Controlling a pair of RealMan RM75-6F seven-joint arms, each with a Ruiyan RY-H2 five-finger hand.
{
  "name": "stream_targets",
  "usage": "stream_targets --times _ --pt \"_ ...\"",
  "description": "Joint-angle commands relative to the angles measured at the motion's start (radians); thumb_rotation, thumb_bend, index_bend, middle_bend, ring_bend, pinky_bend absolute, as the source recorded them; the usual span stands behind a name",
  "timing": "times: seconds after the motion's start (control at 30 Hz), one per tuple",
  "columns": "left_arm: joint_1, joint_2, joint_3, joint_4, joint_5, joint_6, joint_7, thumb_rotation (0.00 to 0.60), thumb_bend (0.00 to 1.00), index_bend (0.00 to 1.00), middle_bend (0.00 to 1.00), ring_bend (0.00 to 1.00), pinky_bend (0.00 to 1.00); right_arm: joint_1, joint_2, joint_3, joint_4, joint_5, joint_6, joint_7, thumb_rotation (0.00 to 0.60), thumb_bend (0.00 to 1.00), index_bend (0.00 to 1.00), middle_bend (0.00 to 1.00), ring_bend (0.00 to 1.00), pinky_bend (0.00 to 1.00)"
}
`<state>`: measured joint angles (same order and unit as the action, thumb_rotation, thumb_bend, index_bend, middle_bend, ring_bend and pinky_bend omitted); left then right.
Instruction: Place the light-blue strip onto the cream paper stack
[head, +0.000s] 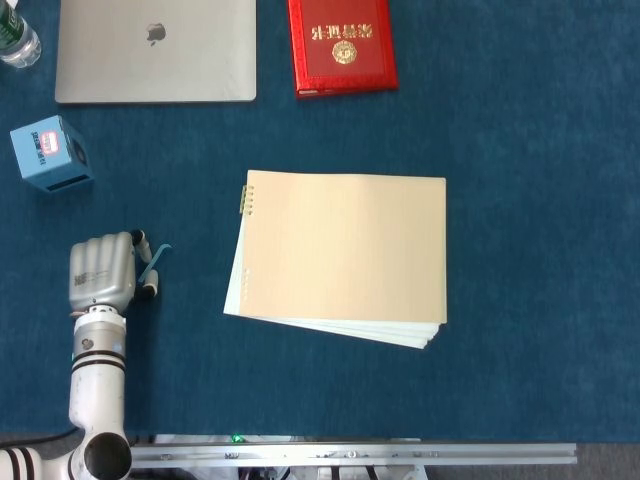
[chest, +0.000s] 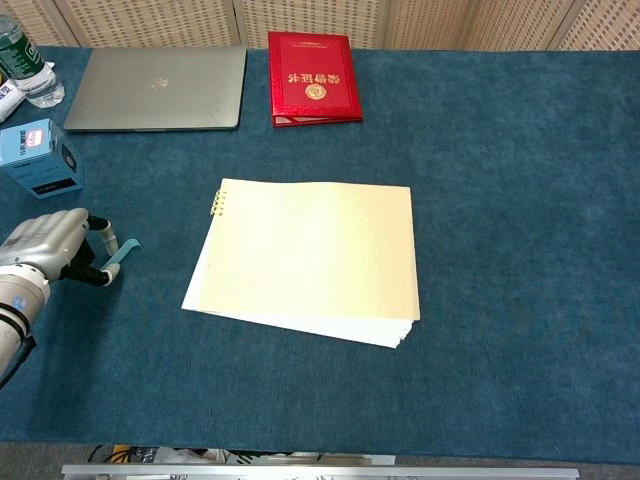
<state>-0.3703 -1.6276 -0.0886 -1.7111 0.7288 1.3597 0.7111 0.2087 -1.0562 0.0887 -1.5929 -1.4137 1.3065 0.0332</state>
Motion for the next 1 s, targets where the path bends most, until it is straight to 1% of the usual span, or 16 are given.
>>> stream_targets --times 0.03,0.33,0.7,1.0 --pt "0.000 -0.002 0.000 0.002 0.001 0.001 0.001 0.600 0.37 0.48 1.00 1.00 1.00 0.000 0.000 0.000 0.001 0.000 0.000 0.001 0.600 0.32 0.45 0.51 0.50 0.51" --pt "-0.002 -0.013 -0.006 0.014 -0.007 -0.004 0.003 0.600 0.37 0.50 1.00 1.00 1.00 -0.001 -0.003 0.001 0.005 0.001 -0.001 0.004 0.600 0.32 0.46 0.51 0.50 0.51" --pt "-0.006 -0.018 -0.015 0.027 -0.018 -0.016 -0.002 0.600 0.42 0.52 1.00 1.00 1.00 0.000 -0.004 0.001 0.003 0.003 -0.004 -0.001 0.600 0.32 0.45 0.51 0.50 0.51" --pt "-0.006 -0.021 -0.015 0.032 -0.015 -0.020 -0.009 0.600 0.43 0.54 1.00 1.00 1.00 -0.002 -0.004 0.001 0.003 0.002 -0.002 0.002 0.600 0.32 0.46 0.51 0.50 0.51"
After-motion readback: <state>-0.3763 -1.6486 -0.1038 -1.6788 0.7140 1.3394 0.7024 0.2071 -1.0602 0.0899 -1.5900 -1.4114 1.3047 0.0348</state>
